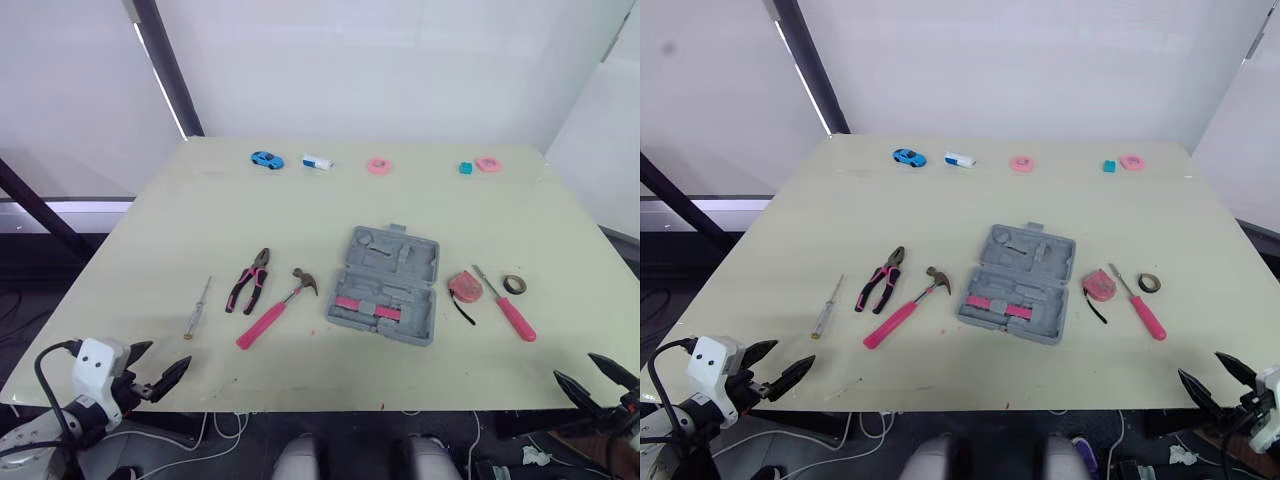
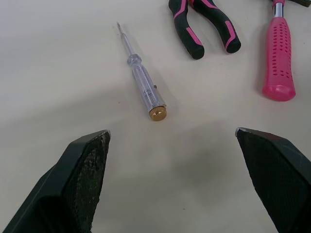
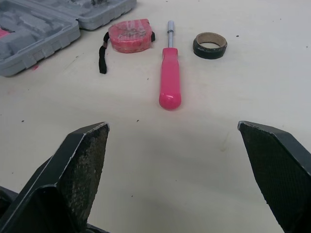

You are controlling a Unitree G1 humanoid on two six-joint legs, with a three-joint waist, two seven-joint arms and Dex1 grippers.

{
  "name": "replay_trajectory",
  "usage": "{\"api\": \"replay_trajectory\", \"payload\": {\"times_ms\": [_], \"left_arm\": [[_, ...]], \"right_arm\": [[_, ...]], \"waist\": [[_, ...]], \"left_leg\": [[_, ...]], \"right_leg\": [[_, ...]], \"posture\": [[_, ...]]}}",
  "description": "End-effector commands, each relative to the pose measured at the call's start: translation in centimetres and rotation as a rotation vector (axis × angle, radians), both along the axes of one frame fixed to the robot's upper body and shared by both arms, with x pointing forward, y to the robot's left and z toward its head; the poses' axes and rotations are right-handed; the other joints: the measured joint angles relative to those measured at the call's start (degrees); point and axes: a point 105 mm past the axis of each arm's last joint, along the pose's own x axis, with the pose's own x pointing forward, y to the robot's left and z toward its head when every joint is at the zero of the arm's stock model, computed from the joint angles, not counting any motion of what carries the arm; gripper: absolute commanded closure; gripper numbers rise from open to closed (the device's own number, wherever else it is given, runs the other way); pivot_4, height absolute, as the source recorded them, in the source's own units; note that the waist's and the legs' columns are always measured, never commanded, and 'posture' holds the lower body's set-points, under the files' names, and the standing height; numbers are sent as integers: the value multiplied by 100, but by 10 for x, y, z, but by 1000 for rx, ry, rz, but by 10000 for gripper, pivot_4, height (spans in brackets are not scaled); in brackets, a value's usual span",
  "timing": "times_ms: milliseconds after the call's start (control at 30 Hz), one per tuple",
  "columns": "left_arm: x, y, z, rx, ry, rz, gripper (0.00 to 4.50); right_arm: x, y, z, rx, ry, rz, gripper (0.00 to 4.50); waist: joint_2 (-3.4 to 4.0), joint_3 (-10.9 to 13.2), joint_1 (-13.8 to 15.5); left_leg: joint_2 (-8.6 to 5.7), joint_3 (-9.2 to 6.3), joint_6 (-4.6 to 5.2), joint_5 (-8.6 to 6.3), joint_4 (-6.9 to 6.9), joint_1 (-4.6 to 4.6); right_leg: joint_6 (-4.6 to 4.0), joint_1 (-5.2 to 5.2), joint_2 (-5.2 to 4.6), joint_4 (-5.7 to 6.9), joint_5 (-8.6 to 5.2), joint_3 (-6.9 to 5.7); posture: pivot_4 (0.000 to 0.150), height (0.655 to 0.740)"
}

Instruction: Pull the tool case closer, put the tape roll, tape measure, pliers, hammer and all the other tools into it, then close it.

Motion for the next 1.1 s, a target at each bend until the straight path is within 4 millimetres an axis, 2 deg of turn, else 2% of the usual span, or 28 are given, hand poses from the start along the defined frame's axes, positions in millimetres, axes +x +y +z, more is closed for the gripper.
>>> {"api": "replay_trajectory", "payload": {"times_ms": [33,333,467,833,1000,1067,1100], "left_arm": [[3,4,5,27,-19,-15,1008],[4,9,8,19,-44,-37,1008],[8,5,18,5,-69,-77,1008],[56,-24,54,40,-151,-218,1008],[78,-44,62,48,-158,-301,1008],[93,-57,68,41,-171,-354,1008],[97,-60,70,39,-172,-367,1008]], "right_arm": [[-3,-8,13,-34,-57,-36,0],[-1,-1,20,-29,-56,-26,0],[13,13,32,-27,-68,9,0],[53,50,56,-35,-79,101,0],[69,67,66,-42,-100,148,0],[80,75,71,-51,-104,173,0],[82,77,72,-54,-104,179,0]], "waist": [[1,-1,2],[6,-4,-3],[8,-4,-4],[9,-6,32],[9,-6,31],[9,-5,32],[9,-5,31]], "left_leg": [[0,0,0,0,0,0],[0,-2,0,0,0,-1],[1,-4,-1,0,0,-1],[-3,-5,26,15,1,-7],[-8,3,28,17,3,-7],[-10,9,28,16,2,-7],[-16,11,28,17,2,-13]], "right_leg": [[0,0,0,0,0,0],[0,-1,-2,-1,0,0],[-1,-2,-13,0,0,0],[-1,-1,5,0,1,-3],[-1,1,15,4,1,-2],[-1,2,18,4,1,-2],[-4,5,57,5,-1,1]], "posture": [[1500,7395],[1500,7395],[1500,7395],[1500,7395],[1500,7395],[1500,7395],[1500,7395]]}}
